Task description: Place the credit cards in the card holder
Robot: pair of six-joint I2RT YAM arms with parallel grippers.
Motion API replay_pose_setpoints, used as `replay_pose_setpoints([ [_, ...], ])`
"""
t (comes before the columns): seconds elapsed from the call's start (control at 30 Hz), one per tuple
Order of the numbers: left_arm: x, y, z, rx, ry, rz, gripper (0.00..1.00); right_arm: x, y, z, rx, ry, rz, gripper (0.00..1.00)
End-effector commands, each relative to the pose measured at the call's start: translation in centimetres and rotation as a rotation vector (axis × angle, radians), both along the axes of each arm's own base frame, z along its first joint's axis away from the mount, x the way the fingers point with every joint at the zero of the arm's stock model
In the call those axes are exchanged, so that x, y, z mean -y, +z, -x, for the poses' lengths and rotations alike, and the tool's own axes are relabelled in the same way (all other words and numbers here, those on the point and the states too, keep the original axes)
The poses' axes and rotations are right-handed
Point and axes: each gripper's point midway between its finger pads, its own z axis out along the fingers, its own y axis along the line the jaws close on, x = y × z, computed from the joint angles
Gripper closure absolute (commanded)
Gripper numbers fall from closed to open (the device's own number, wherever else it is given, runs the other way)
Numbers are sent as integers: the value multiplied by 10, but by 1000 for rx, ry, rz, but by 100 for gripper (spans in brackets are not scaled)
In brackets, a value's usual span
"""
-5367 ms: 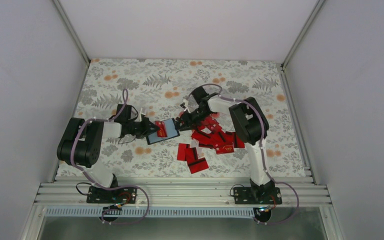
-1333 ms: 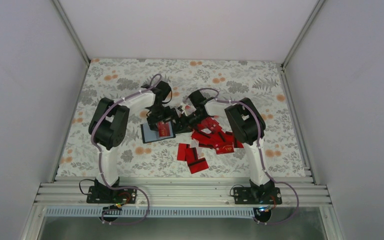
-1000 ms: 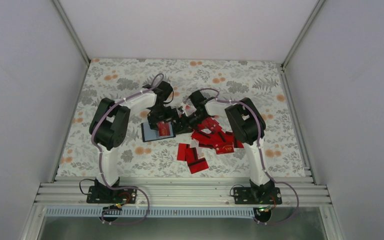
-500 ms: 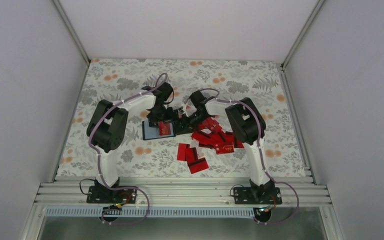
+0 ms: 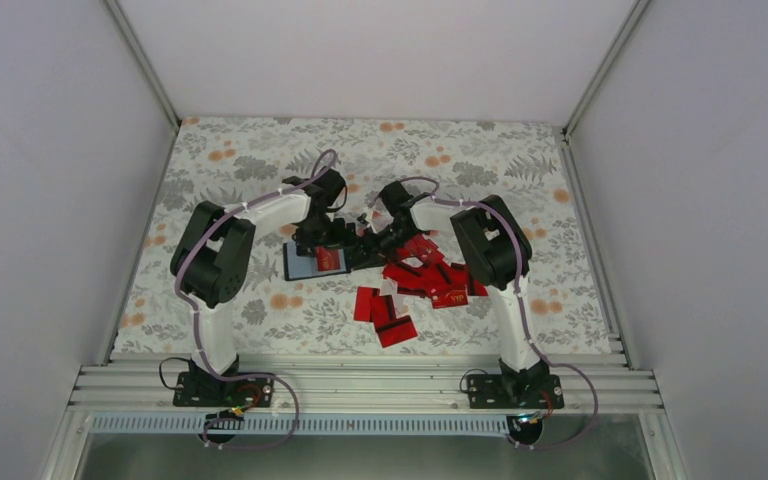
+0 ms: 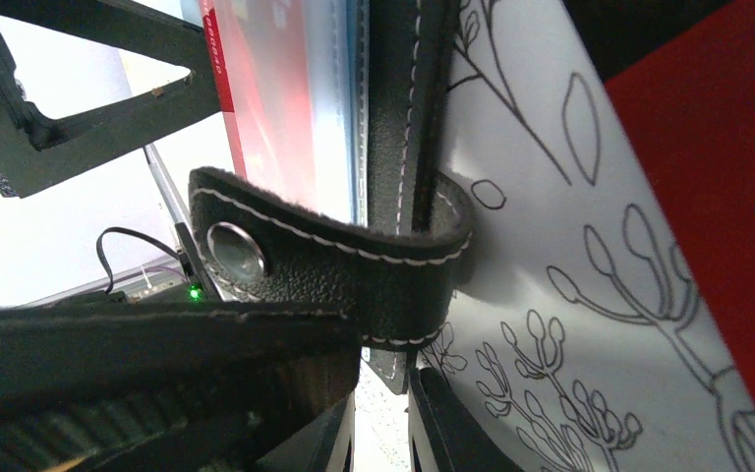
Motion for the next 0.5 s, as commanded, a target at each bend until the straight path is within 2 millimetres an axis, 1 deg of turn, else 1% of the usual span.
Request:
replay_pose_setpoints([
  [0.0,32,4,17,-44,-72,119,0,-8,10,-18,107,-16,-22,84],
  [0.17,39,10,14,-47,-53,150,0,-9,9,-18,103,-17,-26,84],
  [0.37,54,12,13,-69,-41,214,1,-11,10,-20,101,-21,-32,85],
  [0.47,61,17,13,-68,-44,255,1,-12,12,-21,105,-20,-34,85],
])
